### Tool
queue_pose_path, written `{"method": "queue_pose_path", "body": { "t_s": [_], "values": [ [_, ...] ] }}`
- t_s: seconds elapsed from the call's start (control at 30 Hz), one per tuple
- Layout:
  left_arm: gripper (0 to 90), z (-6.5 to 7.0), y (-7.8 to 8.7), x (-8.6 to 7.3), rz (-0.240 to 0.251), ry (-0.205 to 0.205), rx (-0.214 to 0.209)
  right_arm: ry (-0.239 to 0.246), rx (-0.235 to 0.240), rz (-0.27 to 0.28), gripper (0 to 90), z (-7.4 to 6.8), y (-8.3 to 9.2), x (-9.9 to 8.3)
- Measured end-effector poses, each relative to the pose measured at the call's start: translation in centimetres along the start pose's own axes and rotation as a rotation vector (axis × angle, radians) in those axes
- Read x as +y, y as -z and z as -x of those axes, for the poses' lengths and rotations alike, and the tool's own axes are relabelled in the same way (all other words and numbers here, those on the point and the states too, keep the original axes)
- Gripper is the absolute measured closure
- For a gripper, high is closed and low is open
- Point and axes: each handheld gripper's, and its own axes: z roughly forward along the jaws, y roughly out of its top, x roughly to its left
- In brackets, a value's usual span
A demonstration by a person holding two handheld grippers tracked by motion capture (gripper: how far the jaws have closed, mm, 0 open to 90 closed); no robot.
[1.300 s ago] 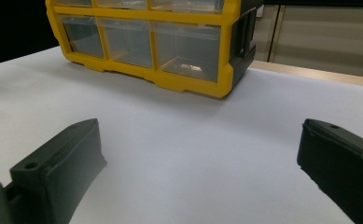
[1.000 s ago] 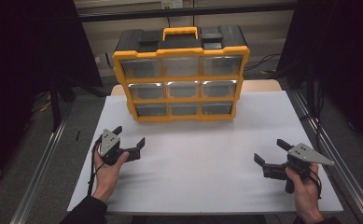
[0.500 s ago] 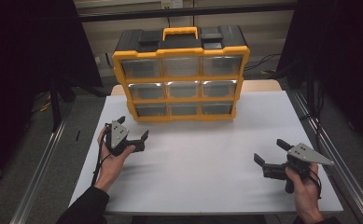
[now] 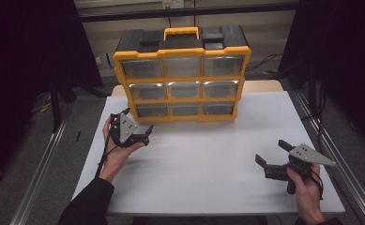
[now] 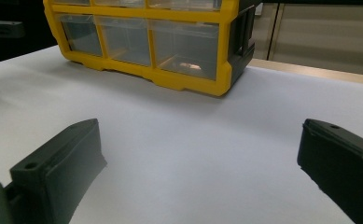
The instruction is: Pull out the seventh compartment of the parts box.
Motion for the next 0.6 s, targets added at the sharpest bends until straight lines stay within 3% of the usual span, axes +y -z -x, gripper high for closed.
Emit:
{"method": "queue_pose_path", "body": {
  "t_s": [0.03,0.13,0.2,0.23,0.43,0.47,0.57,0.6],
  "values": [
    [1.1,0.0,0.0,0.0,0.000,0.000,0.000,0.000,0.000,0.000,0.0,0.0,0.0,0.0],
    [2.0,0.4,-0.3,0.5,0.004,-0.085,-0.001,-0.002,0.001,-0.004,0.0,0.0,0.0,0.0],
    [2.2,0.4,-0.4,0.6,0.011,-0.098,0.009,-0.001,0.001,-0.005,0.0,0.0,0.0,0.0],
    [2.2,0.3,-0.5,0.8,0.014,-0.133,0.016,0.000,-0.001,-0.004,0.0,0.0,0.0,0.0],
    [3.1,0.3,-1.3,0.8,0.039,-0.193,0.039,-0.004,-0.003,-0.005,0.0,0.0,0.1,0.0],
    [3.7,0.3,-1.5,0.5,0.029,-0.253,0.052,-0.003,-0.001,-0.006,0.0,0.0,0.1,0.0],
    [5.2,0.3,-1.8,0.1,0.013,-0.288,0.068,0.000,-0.003,-0.005,0.0,0.0,0.0,0.0],
    [4.9,0.2,-2.0,0.0,0.029,-0.310,0.072,0.002,-0.003,-0.005,0.0,0.0,0.0,0.0]
  ]
}}
